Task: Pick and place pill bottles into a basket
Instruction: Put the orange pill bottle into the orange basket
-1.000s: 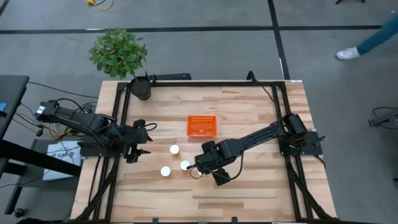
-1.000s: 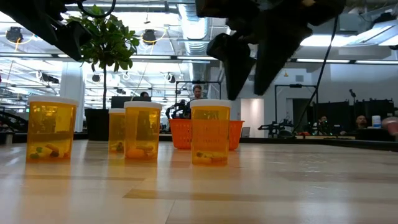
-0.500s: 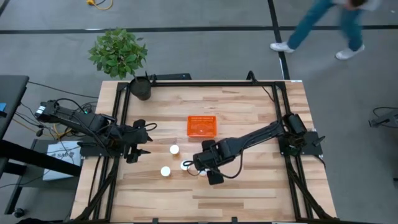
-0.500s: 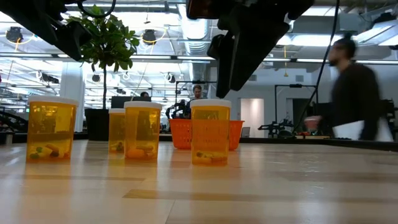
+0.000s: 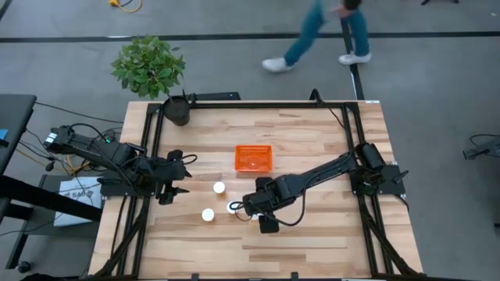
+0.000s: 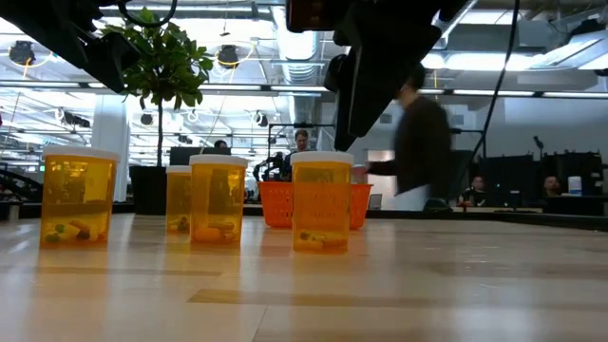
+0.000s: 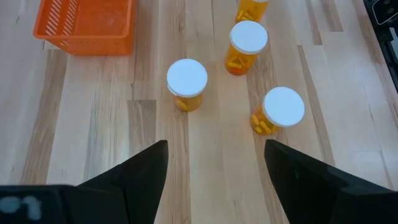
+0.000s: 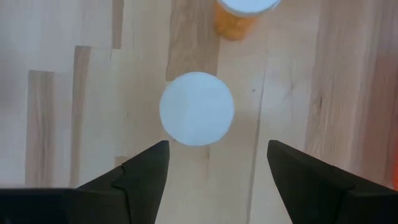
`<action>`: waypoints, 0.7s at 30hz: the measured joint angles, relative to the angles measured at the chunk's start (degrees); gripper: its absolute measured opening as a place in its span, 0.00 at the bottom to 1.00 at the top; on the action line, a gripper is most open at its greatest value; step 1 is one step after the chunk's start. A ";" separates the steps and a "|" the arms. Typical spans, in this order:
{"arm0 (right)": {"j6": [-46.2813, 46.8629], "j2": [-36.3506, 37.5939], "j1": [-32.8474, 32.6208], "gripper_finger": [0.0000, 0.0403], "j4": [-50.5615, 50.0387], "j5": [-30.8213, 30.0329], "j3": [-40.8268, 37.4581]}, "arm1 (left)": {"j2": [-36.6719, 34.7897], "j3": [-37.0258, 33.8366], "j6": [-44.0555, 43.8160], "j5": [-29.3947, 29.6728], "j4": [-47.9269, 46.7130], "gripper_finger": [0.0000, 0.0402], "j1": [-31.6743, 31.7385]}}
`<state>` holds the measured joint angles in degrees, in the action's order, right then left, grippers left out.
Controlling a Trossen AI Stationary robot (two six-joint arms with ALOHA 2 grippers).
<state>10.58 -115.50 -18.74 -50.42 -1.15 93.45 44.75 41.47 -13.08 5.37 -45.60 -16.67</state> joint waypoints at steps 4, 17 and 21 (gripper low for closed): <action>0.17 0.00 0.00 0.69 0.97 0.02 0.00 | 0.00 0.00 0.00 0.01 0.00 0.64 0.01; 1.43 -4.48 -0.44 0.89 1.96 -0.27 1.49 | 0.00 0.00 0.00 0.00 0.00 0.64 -0.01; 1.16 -4.98 -0.52 0.88 2.64 -0.44 2.59 | -0.01 0.00 0.02 0.00 -0.07 0.64 -0.02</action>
<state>11.74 -120.49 -19.26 -47.78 -1.59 96.04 44.75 41.47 -13.07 5.37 -45.67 -16.69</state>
